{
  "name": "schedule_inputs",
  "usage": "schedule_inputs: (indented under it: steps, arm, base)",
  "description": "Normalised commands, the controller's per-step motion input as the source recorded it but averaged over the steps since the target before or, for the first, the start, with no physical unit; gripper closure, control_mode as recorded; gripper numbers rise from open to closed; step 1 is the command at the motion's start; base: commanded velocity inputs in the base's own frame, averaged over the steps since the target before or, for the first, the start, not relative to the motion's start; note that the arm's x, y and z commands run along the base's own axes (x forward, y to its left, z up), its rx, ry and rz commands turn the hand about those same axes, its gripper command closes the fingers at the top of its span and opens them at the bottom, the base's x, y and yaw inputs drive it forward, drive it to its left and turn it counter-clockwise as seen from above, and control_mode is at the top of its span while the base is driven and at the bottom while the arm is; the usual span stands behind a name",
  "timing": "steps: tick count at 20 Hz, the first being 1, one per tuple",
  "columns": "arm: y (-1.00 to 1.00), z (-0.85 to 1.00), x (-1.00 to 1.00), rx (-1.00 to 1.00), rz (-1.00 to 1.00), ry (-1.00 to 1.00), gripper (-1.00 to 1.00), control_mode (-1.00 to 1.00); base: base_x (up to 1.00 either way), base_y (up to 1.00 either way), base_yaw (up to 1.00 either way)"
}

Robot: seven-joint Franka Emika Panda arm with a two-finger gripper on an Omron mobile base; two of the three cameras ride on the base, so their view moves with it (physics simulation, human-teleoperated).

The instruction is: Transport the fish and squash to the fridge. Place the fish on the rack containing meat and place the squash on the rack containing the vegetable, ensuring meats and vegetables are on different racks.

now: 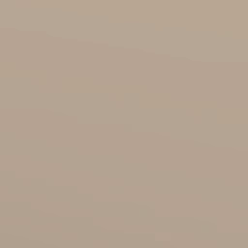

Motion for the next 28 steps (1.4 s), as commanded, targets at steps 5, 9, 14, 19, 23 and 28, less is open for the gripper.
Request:
schedule_inputs:
  steps: [5,9,14,19,23,28]
  arm:
    - [0.00,0.00,0.00,0.00,0.00,0.00,1.00,1.00]
    - [0.00,0.00,0.00,0.00,0.00,0.00,1.00,1.00]
    - [0.00,0.00,0.00,0.00,0.00,0.00,1.00,1.00]
    - [0.00,0.00,0.00,0.00,0.00,0.00,1.00,1.00]
    - [0.00,0.00,0.00,0.00,0.00,0.00,1.00,1.00]
    - [0.00,0.00,0.00,0.00,0.00,0.00,1.00,1.00]
  base:
    - [0.13,1.00,-0.01]
    - [0.35,1.00,0.00]
    - [0.42,1.00,0.00]
    - [0.48,1.00,0.00]
    - [0.80,1.00,0.00]
    - [1.00,1.00,0.00]
